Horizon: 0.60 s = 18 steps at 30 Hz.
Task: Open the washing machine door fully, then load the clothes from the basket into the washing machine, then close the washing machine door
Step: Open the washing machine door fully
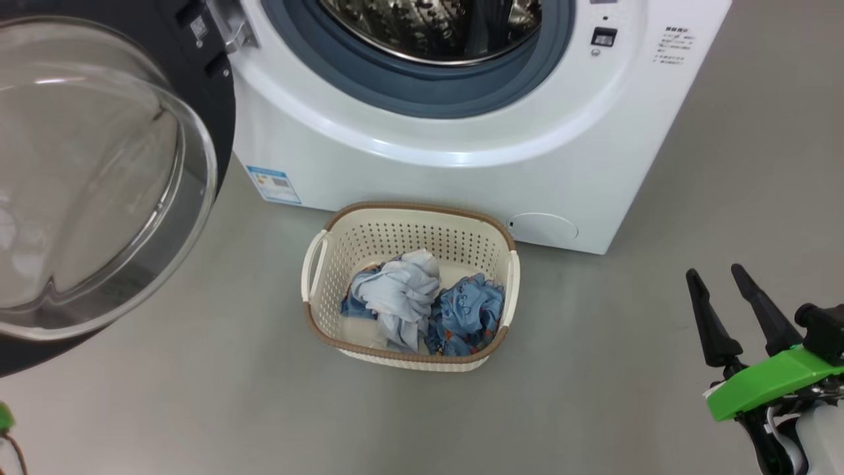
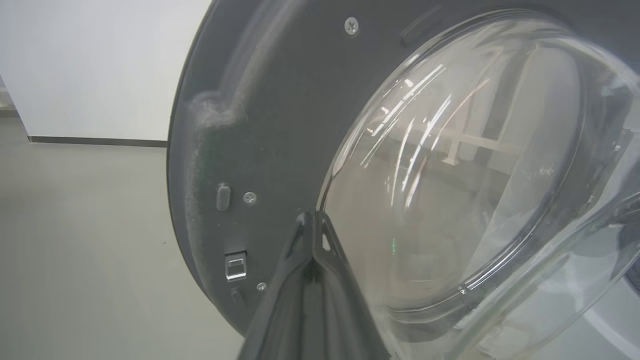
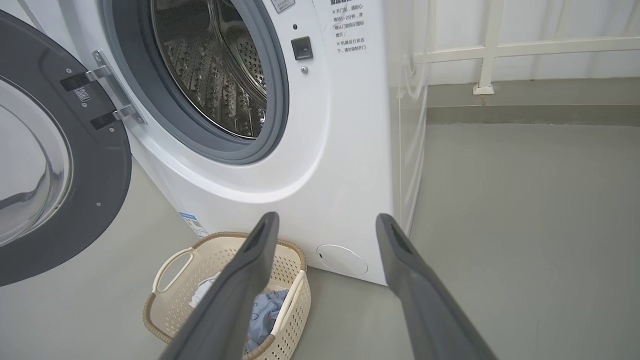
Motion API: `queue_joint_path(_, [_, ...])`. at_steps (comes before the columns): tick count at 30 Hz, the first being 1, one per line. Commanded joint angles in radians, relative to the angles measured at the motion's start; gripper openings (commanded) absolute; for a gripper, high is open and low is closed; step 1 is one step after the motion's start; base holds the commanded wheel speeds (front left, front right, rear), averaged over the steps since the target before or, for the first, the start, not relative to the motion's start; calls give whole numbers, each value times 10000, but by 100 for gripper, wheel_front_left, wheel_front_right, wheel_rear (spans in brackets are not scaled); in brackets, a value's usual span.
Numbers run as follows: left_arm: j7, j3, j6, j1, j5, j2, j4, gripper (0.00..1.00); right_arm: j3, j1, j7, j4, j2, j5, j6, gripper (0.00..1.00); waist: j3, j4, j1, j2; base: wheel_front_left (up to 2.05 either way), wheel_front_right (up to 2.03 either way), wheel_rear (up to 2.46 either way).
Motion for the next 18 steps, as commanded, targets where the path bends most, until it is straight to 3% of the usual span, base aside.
queue_joint_path(1, [-63, 180, -82, 225, 169, 328, -430, 0, 192, 116, -122, -189, -79, 12, 17, 100, -87, -70, 0, -1, 0, 0, 0])
queue_joint_path(3, [-63, 107, -194, 446, 232, 140, -673, 19, 208, 146, -122, -197, -65, 18, 17, 100, -158, -134, 0, -1, 0, 0, 0])
queue_joint_path(9, [-63, -248, -442, 974, 237, -329, -1235, 53, 162, 201, -122, -213, 13, 33, 17, 100, -298, -436, 0, -1, 0, 0, 0])
queue_joint_path(12, [-63, -637, -526, 1192, 158, -489, -1441, 92, 155, 228, -122, -216, 48, 39, 17, 100, -343, -619, 0, -1, 0, 0, 0])
queue_joint_path(13, [-63, -792, -543, 1275, 117, -540, -1515, 100, 139, 242, -122, -222, 62, 41, 17, 100, -353, -684, 0, -1, 0, 0, 0])
queue_joint_path(18, [-63, -1744, -578, 1628, -140, -646, -1824, 100, 74, 287, -122, -240, 126, 34, 17, 100, -399, -1052, 0, -1, 0, 0, 0])
